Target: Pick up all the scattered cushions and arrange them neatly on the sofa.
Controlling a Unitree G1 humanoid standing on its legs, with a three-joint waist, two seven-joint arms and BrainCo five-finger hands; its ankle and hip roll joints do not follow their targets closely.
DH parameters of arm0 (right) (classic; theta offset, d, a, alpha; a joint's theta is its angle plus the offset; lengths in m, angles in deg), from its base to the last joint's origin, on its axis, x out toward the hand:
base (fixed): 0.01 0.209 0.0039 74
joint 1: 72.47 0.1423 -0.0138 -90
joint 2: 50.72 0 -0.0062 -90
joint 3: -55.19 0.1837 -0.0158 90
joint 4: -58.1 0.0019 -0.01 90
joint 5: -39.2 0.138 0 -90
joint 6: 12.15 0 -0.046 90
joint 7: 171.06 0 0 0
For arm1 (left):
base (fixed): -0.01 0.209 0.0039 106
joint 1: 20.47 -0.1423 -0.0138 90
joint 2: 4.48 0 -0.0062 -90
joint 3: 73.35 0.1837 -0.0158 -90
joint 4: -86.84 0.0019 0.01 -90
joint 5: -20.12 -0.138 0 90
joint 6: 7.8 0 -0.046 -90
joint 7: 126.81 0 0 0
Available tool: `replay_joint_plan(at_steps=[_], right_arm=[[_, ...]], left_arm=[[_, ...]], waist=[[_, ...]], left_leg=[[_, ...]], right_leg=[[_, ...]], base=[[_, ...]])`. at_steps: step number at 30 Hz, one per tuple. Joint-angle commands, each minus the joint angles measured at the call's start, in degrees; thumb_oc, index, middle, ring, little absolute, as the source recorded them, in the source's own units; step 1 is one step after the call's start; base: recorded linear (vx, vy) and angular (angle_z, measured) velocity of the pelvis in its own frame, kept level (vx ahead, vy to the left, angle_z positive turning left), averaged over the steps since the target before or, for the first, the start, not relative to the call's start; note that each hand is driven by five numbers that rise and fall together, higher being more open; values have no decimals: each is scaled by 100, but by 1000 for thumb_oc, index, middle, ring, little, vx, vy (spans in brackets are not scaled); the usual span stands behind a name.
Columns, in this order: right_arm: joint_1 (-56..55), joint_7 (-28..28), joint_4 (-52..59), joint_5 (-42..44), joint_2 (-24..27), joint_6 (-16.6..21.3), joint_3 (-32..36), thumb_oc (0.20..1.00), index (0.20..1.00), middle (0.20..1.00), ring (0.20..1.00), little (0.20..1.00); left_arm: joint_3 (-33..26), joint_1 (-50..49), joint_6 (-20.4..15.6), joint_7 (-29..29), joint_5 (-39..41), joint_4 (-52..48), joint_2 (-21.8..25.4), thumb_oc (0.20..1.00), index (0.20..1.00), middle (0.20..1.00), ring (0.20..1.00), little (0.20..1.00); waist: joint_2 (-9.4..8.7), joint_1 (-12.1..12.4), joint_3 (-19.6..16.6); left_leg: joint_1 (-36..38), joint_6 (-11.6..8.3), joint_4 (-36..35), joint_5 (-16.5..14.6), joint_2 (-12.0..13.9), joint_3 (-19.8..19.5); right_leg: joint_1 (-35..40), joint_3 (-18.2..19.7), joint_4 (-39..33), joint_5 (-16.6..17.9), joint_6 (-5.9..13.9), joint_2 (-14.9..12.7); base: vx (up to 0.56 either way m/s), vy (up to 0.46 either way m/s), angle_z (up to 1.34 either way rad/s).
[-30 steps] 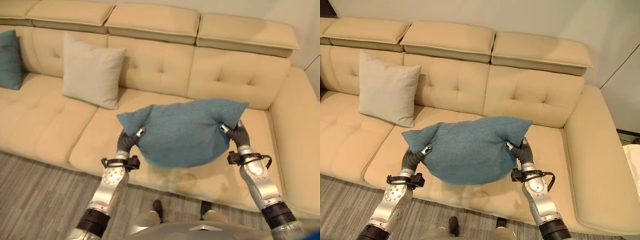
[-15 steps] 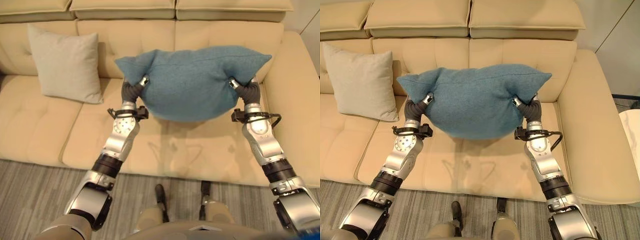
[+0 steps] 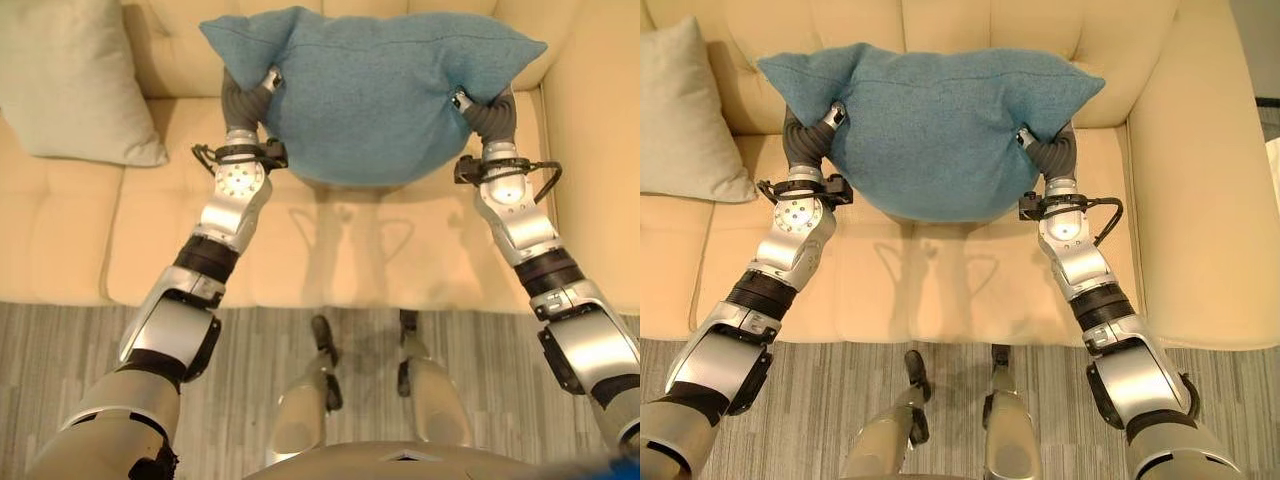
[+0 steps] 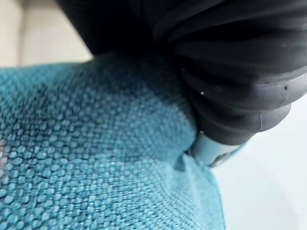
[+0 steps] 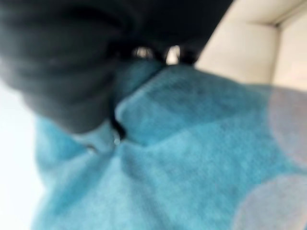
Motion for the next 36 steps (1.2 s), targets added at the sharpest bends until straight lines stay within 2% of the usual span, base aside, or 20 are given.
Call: replay_joint_plan(at_steps=[1, 7, 12, 16, 17, 18, 19, 20, 25, 26, 30, 36], right_arm=[[1033, 86, 271, -27, -219, 521, -264, 200, 200, 200, 200, 200], [1452, 65, -304, 25, -3, 538, -277, 200, 200, 200, 200, 200], [1664, 44, -514, 48, 116, 557, -300, 200, 200, 200, 200, 200], [2378, -160, -1195, -137, 321, 462, -540, 200, 200, 200, 200, 200], [2547, -265, -1373, -234, 355, 424, -598, 222, 222, 222, 222, 222], [2788, -418, -1646, -329, 396, 368, -654, 504, 504, 504, 504, 504], [2804, -417, -1658, -326, 396, 373, -662, 805, 805, 805, 805, 805], [2946, -453, -1825, -344, 409, 315, -732, 1000, 1000, 1000, 1000, 1000], [3459, -253, -2670, -33, 507, 150, -1123, 1000, 1000, 1000, 1000, 1000], [3667, -124, -3064, 101, 638, 66, -1272, 1000, 1000, 1000, 1000, 1000], [3638, -36, -3051, 204, 826, 35, -1338, 1000, 1000, 1000, 1000, 1000], [3556, 3, -2946, 178, 1423, 43, -1395, 1000, 1000, 1000, 1000, 1000]], left_arm=[[312, 1110, -781, -109, -28, -228, 28, 200, 200, 200, 200, 200], [388, 1135, -741, -160, -9, -6, -138, 200, 200, 200, 200, 200], [442, 1210, -717, -190, -38, 147, -145, 200, 200, 200, 200, 200], [549, 1720, -697, -63, -66, 626, -100, 200, 200, 200, 200, 200], [515, 1843, -709, 22, -60, 735, -94, 915, 915, 915, 915, 915], [414, 2014, -751, 216, -42, 888, -131, 1000, 1000, 1000, 1000, 1000], [411, 2023, -754, 216, -42, 895, -131, 1000, 1000, 1000, 1000, 1000], [347, 2113, -786, 280, 44, 966, -126, 1000, 1000, 1000, 1000, 1000], [559, 2635, -672, 104, 359, 1664, 188, 1000, 1000, 1000, 1000, 1000], [799, 2876, -549, -155, 487, 1990, 464, 1000, 1000, 1000, 1000, 1000], [878, 2895, -551, -253, 494, 1937, 680, 1000, 1000, 1000, 1000, 1000], [860, 2894, -550, -325, 458, 1975, 1182, 1000, 1000, 1000, 1000, 1000]], waist=[[-183, 137, -312], [-78, 216, -121], [-59, 238, -117], [-20, 285, -124], [-11, 296, -136], [-1, 305, -140], [4, 302, -135], [0, 302, -148], [12, 319, -232], [25, 320, -259], [28, 327, -285], [12, 281, -362]], left_leg=[[-341, -262, 654, -222, -46, -443], [-742, -277, 654, -119, -77, -560], [-943, -293, 620, -42, -69, -617], [-1126, -369, 338, 164, -38, -680], [-1143, -384, 261, 206, -35, -684], [-1164, -433, 148, 298, -34, -685], [-1164, -434, 141, 304, -34, -688], [-1171, -444, 73, 329, -28, -687], [-1218, -487, -53, 423, -12, -688], [-1219, -479, -39, 435, -11, -701], [-1158, -484, -22, 420, -21, -724], [-989, -468, 73, 296, -65, -694]], right_leg=[[-108, 24, 677, -299, 588, -273], [-509, -24, 688, -220, 585, -339], [-682, -60, 667, -183, 576, -349], [-932, -90, 591, -109, 588, -322], [-962, -106, 558, -94, 599, -314], [-994, -121, 497, -47, 617, -309], [-995, -123, 494, -45, 617, -308], [-1015, -121, 457, -27, 624, -293], [-1068, -109, 290, 72, 646, -251], [-1073, -81, 285, 86, 653, -240], [-1016, -88, 281, 82, 641, -238], [-814, -70, 252, 82, 644, -265]], base=[[0, 0, 0], [1, -2, 3], [-5, -22, 12], [8, -12, 4], [17, -31, 11], [12, -22, 12], [4, -15, 7], [15, -26, 4], [3, -6, 1], [0, 0, 0], [0, 0, 0], [0, 0, 0]])
